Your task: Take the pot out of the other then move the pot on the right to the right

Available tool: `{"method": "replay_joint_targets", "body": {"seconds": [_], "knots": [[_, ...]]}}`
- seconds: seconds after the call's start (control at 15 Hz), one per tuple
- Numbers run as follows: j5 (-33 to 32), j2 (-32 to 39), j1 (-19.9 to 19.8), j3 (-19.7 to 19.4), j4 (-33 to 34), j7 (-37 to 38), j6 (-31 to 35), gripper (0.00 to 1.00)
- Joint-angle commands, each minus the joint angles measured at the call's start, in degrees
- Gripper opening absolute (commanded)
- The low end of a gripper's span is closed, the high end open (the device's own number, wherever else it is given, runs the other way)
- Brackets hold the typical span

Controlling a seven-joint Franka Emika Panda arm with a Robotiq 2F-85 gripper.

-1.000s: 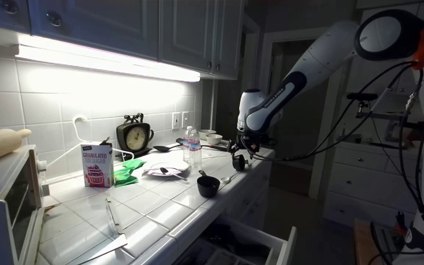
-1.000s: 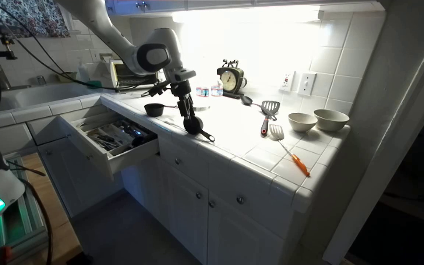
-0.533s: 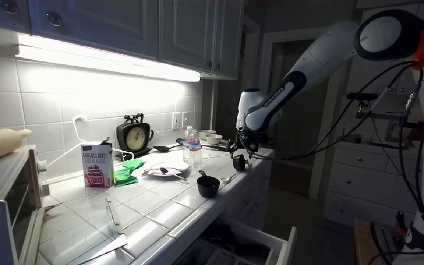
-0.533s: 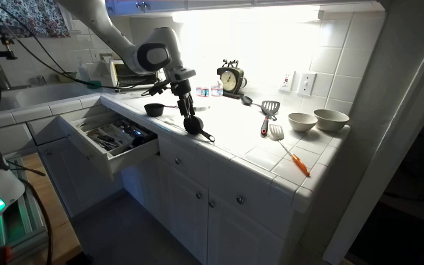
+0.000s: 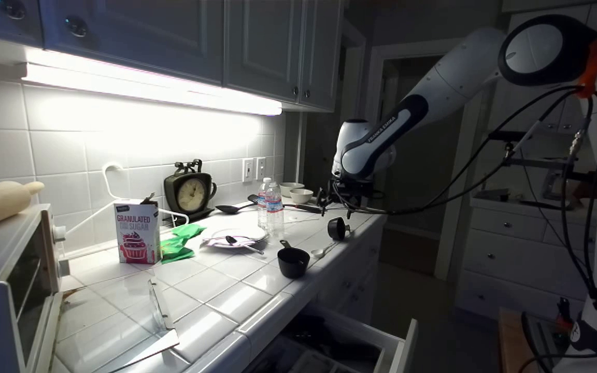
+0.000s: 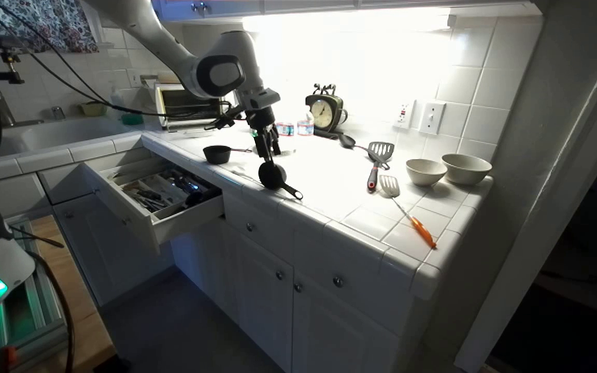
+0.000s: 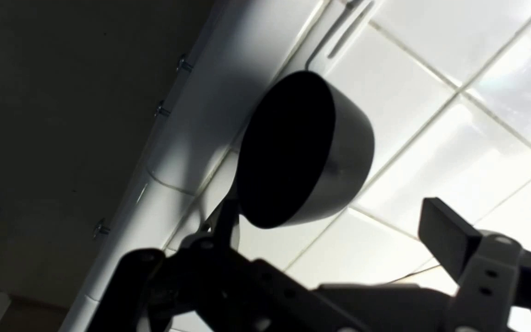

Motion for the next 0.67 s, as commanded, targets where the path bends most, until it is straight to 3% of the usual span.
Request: {"method": "replay_joint_targets", "body": {"seconds": [0.0,0.6], "knots": [[1.44,1.32,-2.69,0.41,2.42,-0.57,-2.53,1.0],[4.01,4.79,-7.14,0.31,6.33,0.29,-6.32,1.0]]}}
